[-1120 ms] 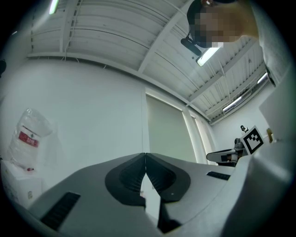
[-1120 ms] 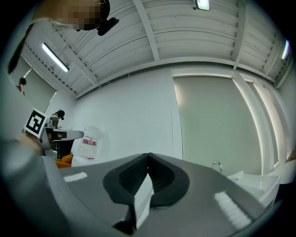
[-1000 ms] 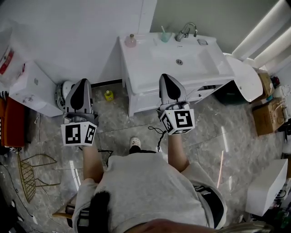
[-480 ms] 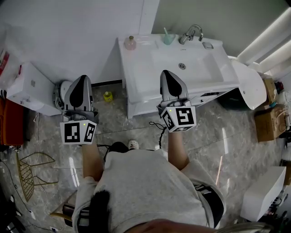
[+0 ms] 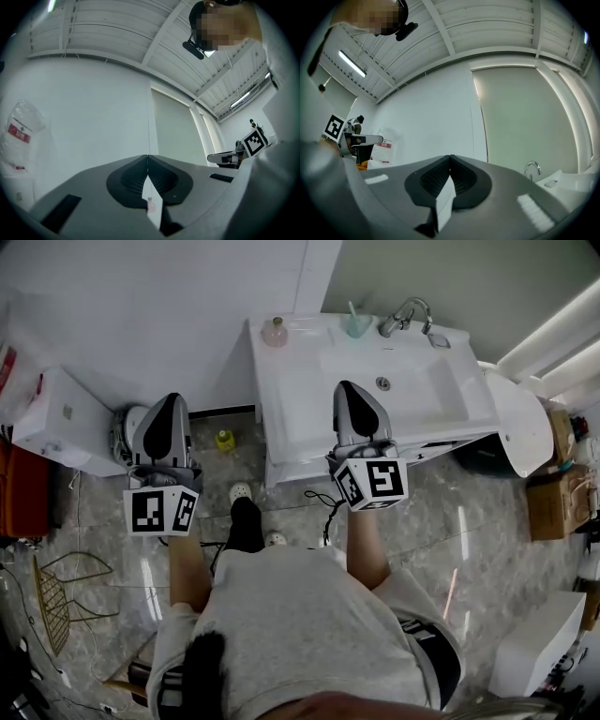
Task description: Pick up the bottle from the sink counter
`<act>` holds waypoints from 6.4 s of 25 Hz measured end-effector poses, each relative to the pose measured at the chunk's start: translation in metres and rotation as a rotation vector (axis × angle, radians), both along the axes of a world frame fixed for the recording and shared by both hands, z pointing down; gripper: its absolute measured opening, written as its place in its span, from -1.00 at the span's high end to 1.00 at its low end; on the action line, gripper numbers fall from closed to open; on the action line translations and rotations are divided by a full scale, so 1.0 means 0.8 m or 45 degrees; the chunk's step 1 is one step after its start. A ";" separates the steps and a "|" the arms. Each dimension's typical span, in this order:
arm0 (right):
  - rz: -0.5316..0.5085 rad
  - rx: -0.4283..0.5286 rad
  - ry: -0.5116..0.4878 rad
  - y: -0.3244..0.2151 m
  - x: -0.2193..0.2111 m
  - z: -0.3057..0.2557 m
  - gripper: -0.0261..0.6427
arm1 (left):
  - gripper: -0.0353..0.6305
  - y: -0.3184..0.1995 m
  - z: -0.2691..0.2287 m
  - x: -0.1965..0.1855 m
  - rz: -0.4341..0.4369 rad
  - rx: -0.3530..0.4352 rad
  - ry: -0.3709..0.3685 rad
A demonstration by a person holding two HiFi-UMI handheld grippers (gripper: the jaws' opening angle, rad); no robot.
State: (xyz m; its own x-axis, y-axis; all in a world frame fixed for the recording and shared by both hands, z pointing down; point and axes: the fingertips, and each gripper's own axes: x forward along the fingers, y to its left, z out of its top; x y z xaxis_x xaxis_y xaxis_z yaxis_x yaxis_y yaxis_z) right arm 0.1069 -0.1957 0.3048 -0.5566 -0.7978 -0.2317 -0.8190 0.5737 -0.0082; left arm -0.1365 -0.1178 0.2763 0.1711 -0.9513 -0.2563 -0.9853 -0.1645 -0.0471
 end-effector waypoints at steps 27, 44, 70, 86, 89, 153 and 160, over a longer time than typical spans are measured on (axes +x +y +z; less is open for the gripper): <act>0.125 0.027 -0.001 -0.246 -0.121 -0.029 0.89 | 0.87 -0.270 -0.020 -0.129 0.127 -0.001 -0.007; 0.146 -0.255 0.047 -0.345 -0.177 0.114 0.89 | 0.87 -0.376 0.056 -0.158 0.268 -0.143 0.028; 0.177 -0.566 0.211 -0.439 -0.200 0.330 0.39 | 0.87 -0.396 0.132 -0.180 0.301 -0.312 -0.021; 0.212 -0.538 0.237 -0.478 -0.221 0.342 0.37 | 0.87 -0.397 0.149 -0.203 0.270 -0.368 -0.056; 0.228 -0.531 0.228 -0.479 -0.219 0.343 0.42 | 0.87 -0.395 0.153 -0.208 0.263 -0.375 -0.056; 0.126 -0.206 0.104 -0.133 -0.060 0.028 0.48 | 0.87 -0.185 0.016 -0.026 0.246 -0.062 0.003; 0.150 -0.179 0.101 -0.101 -0.026 0.016 0.48 | 0.87 -0.155 0.005 0.001 0.230 -0.045 -0.007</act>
